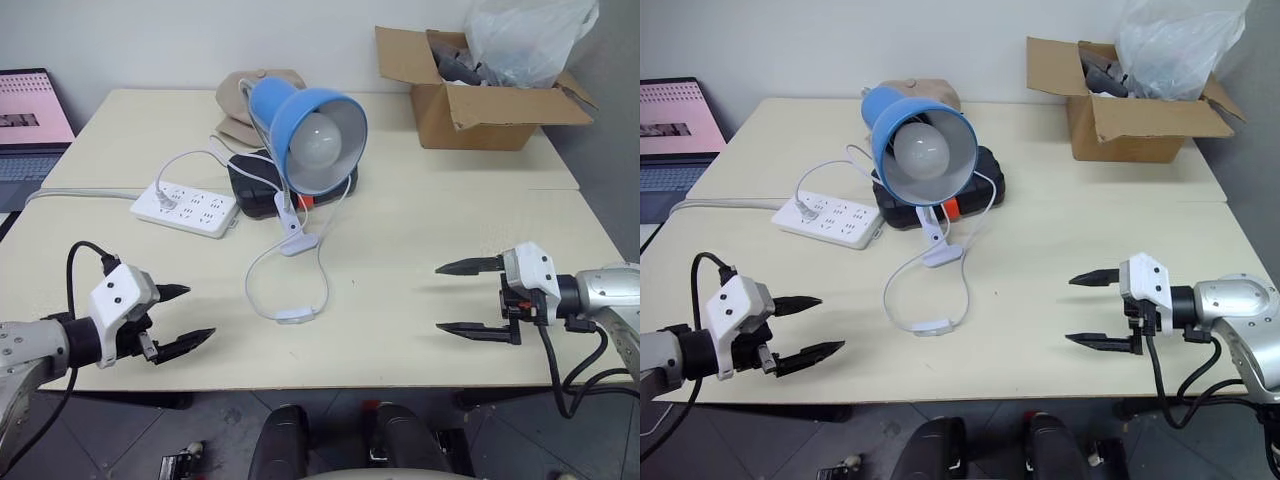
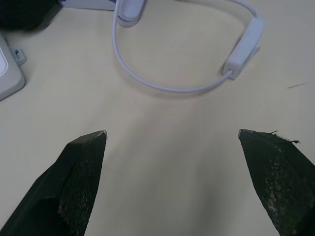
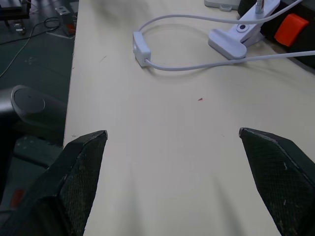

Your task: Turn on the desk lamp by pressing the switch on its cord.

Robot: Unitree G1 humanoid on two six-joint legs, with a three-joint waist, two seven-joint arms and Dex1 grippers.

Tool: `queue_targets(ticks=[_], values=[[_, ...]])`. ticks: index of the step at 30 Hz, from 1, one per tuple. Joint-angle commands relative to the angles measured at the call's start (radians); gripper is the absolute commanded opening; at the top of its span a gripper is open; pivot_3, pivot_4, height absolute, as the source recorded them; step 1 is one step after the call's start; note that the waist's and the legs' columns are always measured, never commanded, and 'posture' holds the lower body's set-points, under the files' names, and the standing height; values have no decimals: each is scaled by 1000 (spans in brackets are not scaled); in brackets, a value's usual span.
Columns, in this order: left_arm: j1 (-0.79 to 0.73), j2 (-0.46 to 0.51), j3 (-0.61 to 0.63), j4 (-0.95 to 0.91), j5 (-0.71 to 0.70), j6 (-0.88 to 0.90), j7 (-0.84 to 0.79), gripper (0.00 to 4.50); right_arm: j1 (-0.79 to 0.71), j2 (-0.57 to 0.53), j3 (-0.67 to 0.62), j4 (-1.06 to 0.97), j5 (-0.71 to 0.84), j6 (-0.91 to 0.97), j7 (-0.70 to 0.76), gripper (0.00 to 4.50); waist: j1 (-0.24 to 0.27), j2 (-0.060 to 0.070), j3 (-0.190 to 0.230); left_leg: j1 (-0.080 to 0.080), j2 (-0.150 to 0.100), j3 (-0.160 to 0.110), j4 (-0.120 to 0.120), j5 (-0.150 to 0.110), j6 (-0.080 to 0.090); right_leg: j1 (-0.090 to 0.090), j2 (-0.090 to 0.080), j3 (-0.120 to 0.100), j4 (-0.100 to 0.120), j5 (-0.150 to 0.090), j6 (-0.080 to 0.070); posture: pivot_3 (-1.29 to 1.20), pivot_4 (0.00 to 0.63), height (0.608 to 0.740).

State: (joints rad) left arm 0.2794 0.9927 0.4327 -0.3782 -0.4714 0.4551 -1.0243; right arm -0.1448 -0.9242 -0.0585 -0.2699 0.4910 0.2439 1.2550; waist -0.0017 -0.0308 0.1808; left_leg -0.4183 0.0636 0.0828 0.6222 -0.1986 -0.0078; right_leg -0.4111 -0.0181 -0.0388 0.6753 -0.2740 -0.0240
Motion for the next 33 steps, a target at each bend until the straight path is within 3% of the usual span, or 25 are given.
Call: queue_targets(ticks=[1,8,24,33], values=[[0,-4,46,-22,-21,-4,-20,4466,-4,6,-22,4,-5,-43,16,4500,0,0,0,0,0,0,0,0,0,0,0,0,0,0,0,0,150,740],[-23,-20,29,-7,-4,-50,-30,4466,-16,3,-4,25,-18,-65,43,4500,1,0,0,0,0,0,1,0,0,0,0,0,1,-1,-2,0,150,740],[-87,-28,-27,102,53,-199,-99,4466,-87,53,9,-14,13,97,-42,4500,2,0,0,0,0,0,1,0,0,0,0,0,2,1,2,0,150,740],[-186,-24,-185,122,105,-297,-182,4466,-85,55,24,-123,15,200,-123,4500,2,0,0,0,0,0,1,0,0,0,0,0,2,2,3,0,150,740]])
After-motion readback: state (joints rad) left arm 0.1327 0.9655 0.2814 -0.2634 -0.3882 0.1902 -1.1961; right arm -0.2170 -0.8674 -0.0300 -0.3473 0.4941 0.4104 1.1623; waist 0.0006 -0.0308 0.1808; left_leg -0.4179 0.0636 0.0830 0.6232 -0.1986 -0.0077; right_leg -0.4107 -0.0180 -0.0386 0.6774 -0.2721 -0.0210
